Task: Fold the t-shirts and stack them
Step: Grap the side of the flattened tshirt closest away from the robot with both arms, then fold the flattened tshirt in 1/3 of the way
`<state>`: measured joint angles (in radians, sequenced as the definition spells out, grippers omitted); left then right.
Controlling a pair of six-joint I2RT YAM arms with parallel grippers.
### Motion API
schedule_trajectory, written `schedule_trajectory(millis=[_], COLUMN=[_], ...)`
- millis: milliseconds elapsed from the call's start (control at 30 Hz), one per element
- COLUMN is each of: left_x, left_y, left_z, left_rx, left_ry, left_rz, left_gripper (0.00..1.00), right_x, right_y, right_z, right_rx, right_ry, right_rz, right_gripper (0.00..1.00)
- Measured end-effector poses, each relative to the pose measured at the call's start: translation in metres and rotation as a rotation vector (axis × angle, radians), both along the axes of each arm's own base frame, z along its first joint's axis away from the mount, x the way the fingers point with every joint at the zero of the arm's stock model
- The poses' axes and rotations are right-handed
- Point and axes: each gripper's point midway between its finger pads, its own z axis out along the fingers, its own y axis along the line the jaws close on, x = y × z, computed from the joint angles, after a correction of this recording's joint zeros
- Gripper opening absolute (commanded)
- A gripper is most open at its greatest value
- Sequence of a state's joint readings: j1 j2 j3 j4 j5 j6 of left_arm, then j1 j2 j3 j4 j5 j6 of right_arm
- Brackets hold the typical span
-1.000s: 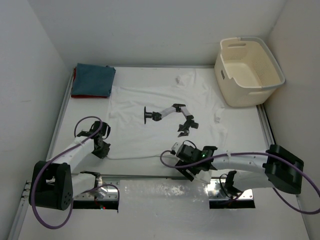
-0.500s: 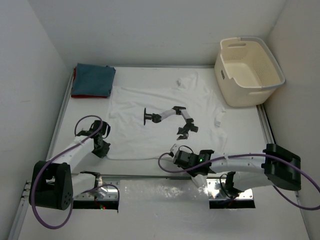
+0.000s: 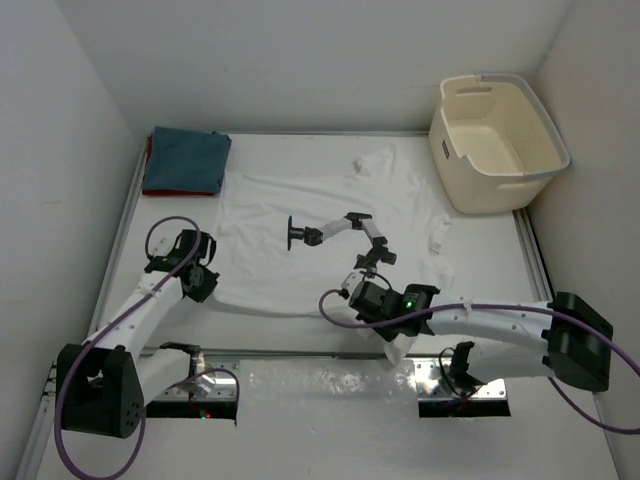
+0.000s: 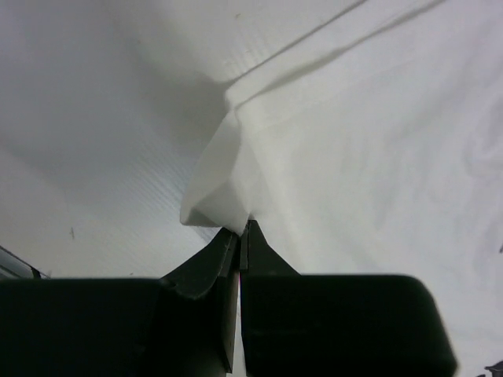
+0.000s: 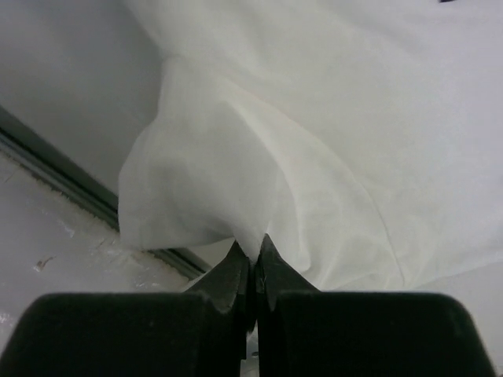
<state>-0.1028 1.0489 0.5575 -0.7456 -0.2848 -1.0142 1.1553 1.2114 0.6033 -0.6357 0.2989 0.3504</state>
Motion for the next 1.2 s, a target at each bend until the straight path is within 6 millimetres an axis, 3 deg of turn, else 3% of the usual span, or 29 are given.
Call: schedule_trajectory(millis=[200, 433, 767, 1200], left_x=[0.022, 0.060, 0.118, 0.178], left_y=[-0.004, -0.012, -0.005, -0.007], left_z=[0.017, 0.022, 0.054, 0.046], left_rx=[-0.006, -0.021, 0.041, 0.074], left_ry=[-0.064, -0.080, -0.153, -0.120], left_rz=[-0.034, -0.064, -0.045, -0.068], left_gripper=[0.00, 0.00, 0.00, 0.00], right_x=[0.027, 0.062, 0.123, 0.178], right_y=[-0.004, -0.012, -0.024, -0.046], right_z=[0.016, 0.031, 0.051, 0.054], right_rx=[0.030, 0.028, 0.008, -0.033], right_ry=[0.012, 0.023, 0.006, 0.021], right_rz=[-0.074, -0.109, -0.135, -0.139], right_gripper=[0.00, 0.00, 0.00, 0.00])
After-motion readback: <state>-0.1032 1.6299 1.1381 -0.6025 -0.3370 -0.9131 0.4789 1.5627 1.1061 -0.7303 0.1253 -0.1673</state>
